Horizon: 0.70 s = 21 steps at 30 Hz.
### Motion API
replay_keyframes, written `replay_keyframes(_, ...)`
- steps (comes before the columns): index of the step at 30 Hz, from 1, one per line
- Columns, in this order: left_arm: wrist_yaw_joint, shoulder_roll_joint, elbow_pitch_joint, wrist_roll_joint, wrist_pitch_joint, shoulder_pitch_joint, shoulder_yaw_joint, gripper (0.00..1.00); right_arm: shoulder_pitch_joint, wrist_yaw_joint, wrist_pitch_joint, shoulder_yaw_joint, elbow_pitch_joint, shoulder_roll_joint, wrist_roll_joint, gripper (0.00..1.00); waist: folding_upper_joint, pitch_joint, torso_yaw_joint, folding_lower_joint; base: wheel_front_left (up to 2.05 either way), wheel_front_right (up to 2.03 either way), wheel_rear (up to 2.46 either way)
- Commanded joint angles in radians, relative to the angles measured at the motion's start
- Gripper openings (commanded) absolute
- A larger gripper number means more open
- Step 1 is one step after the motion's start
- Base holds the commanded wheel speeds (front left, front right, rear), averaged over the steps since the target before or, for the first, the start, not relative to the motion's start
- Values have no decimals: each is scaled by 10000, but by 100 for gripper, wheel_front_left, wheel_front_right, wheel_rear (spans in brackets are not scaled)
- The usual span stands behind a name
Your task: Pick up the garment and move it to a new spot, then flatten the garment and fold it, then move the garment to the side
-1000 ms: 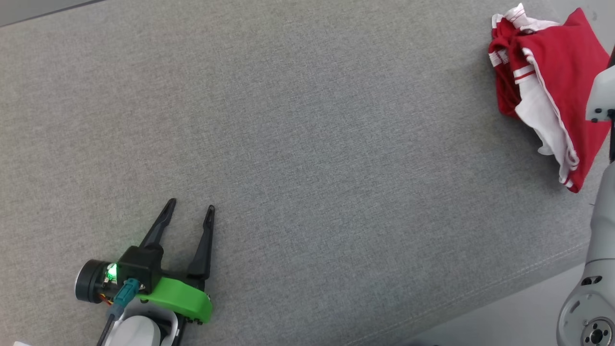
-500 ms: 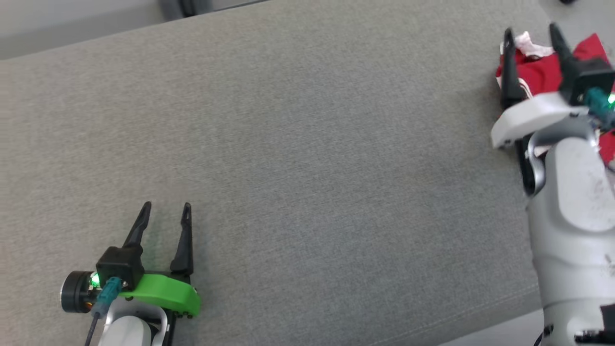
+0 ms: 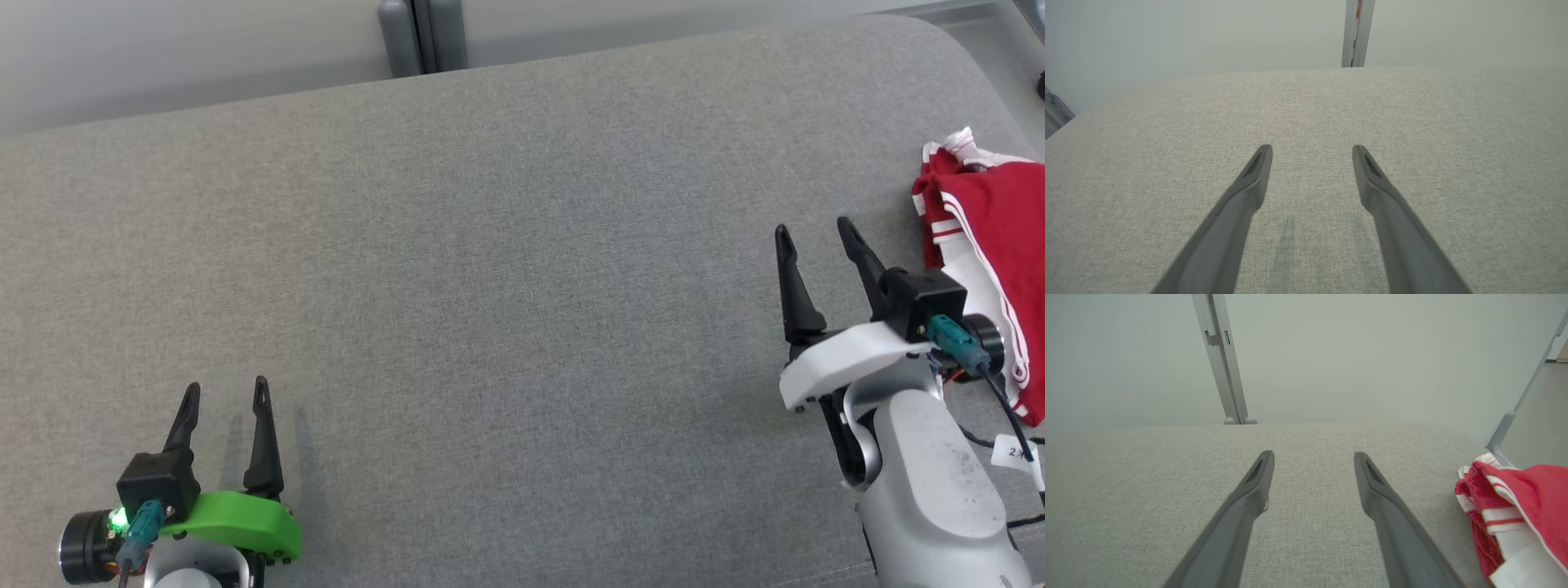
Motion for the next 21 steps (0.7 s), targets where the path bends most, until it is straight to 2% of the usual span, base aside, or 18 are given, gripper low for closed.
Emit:
replay_keyframes(1, -30, -46, 11, 77, 11, 164, 111, 100, 310, -18, -36, 46, -35, -43, 121, 100, 0, -409, 317, 0, 0, 0, 0)
replay_keyframes(6, -30, -120, -8, -31, 11, 507, 452, 100, 1093, -18, -37, -86, -124, -43, 647, 100, 0, -755, 377, 0, 0, 0, 0)
replay_keyframes(16, -30, -160, 105, -1008, 11, 1415, 459, 100, 2263, -18, -37, 90, 114, -45, 589, 100, 0, -1744, 484, 0, 0, 0, 0)
replay_keyframes(21, -30, -160, 57, -1148, 11, 1691, 365, 100, 2509, -18, -37, 174, 231, -41, 525, 100, 0, -1971, 605, 0, 0, 0, 0)
